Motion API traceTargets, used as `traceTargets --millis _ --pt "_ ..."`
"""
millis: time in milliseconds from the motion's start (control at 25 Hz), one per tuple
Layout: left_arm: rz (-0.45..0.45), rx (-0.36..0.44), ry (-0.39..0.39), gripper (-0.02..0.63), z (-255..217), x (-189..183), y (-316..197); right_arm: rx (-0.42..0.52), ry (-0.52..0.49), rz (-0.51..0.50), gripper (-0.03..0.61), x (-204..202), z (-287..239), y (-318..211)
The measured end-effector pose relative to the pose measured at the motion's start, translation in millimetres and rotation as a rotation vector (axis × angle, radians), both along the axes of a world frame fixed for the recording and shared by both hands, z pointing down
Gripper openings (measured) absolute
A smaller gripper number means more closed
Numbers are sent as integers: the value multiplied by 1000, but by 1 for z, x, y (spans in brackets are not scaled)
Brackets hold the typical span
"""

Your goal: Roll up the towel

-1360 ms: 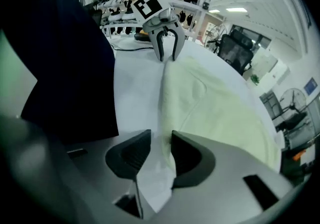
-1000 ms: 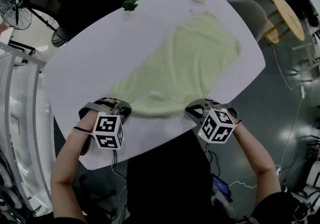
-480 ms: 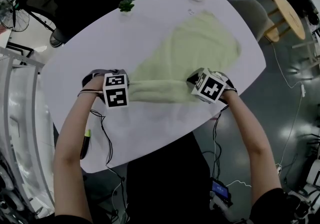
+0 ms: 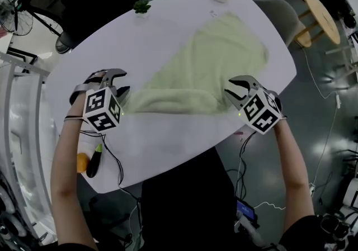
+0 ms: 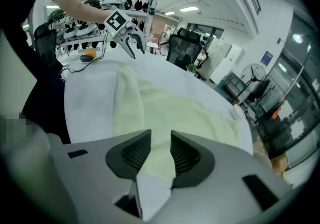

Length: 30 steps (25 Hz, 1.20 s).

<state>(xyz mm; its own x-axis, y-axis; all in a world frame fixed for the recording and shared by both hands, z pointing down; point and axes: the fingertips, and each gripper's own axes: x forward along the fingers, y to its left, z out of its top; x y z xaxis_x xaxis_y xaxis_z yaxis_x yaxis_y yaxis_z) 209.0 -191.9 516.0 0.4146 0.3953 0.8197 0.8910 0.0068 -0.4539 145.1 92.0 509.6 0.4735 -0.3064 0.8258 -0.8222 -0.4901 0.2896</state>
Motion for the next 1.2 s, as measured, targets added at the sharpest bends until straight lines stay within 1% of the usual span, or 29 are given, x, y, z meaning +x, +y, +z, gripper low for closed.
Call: traceTargets --millis 80,120,240,320,440,560,640,720,760,840,920,1000,1040,1080,1200 --pt "30 -17 -21 193 -6 -28 -6 0 24 -46 140 -22 -9 -7" --pt "57 -10 -32 193 -2 -46 -7 -6 25 -73 157 -36 -8 -13" --pt "130 33 -52 202 25 -92 -7 -47 26 -130 181 -70 13 -28" --pt "143 52 -52 219 46 -106 -6 -67 28 -137 181 -84 34 -38" --pt "127 82 -20 225 67 -102 -9 -106 51 -127 181 -90 60 -47" --pt "112 99 -1 225 74 -93 -11 -147 80 -99 181 -85 77 -46" --pt "109 111 1 224 76 -89 -12 -163 76 -84 181 -81 84 -43" --pt "126 141 13 219 81 -86 -13 -175 65 -84 181 -79 89 -40" --pt "140 159 29 206 83 -83 -14 -178 61 -86 181 -79 90 -39" --pt "166 197 90 171 84 -76 -16 -193 58 -92 179 -78 91 -35" --pt "190 235 152 93 85 -69 -19 -249 71 -112 147 -77 92 -28" --pt "215 259 178 71 87 -68 -19 -303 88 -135 116 -77 94 -22" --pt "219 260 179 53 86 -68 -18 -318 96 -141 88 -78 94 -21" --pt "214 255 176 49 85 -68 -17 -328 102 -144 45 -77 94 -21" --pt "189 231 161 41 76 -67 -19 -339 106 -151 31 -78 87 -21"
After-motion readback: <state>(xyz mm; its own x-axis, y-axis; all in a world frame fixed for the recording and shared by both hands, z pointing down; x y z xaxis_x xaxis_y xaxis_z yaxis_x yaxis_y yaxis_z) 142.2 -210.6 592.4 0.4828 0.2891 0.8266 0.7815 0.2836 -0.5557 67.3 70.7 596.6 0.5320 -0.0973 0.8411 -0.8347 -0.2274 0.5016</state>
